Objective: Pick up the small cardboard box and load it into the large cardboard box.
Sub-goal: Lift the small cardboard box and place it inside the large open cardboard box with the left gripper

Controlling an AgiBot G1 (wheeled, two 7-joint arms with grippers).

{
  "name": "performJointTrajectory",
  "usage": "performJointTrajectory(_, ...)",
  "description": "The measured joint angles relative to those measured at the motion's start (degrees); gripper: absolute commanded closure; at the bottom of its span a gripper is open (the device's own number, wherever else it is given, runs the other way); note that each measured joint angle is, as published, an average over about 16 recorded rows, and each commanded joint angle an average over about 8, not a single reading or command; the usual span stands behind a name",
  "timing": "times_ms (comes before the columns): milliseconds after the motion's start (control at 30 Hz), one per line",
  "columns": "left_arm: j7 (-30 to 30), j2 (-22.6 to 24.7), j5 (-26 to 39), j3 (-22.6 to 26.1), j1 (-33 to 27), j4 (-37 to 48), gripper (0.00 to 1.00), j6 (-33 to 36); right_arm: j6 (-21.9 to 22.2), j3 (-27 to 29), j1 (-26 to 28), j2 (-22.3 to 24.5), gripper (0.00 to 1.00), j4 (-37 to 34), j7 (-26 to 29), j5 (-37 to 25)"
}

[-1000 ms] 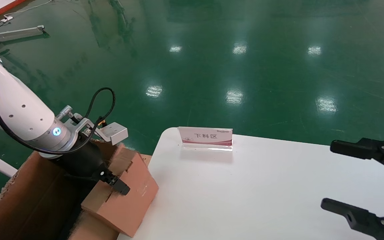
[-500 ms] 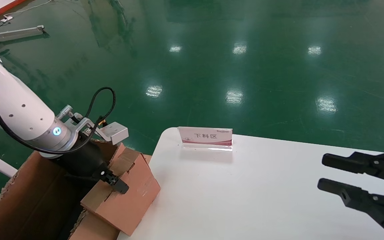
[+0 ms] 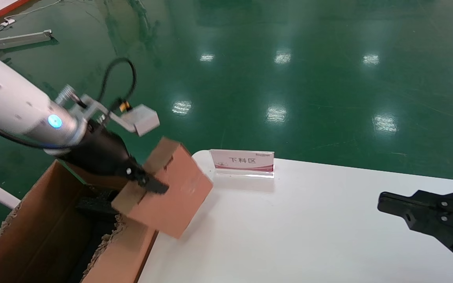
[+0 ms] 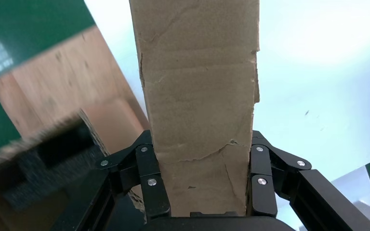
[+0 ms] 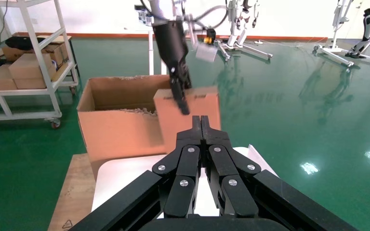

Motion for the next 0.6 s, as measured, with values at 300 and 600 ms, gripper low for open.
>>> performJointTrajectory(300,2.31,-2.79,2.18,-9.34,-7.44,-1.49,1.00,5.87,0.00,0.00,0.00,0.00,0.00,0.00,0.00,0.00)
performJointTrajectory(600,2.50,-4.94,3.88,-16.23,-14.57,-2.81,1.00,10.87,0.00,0.00,0.00,0.00,0.00,0.00,0.00,0.00)
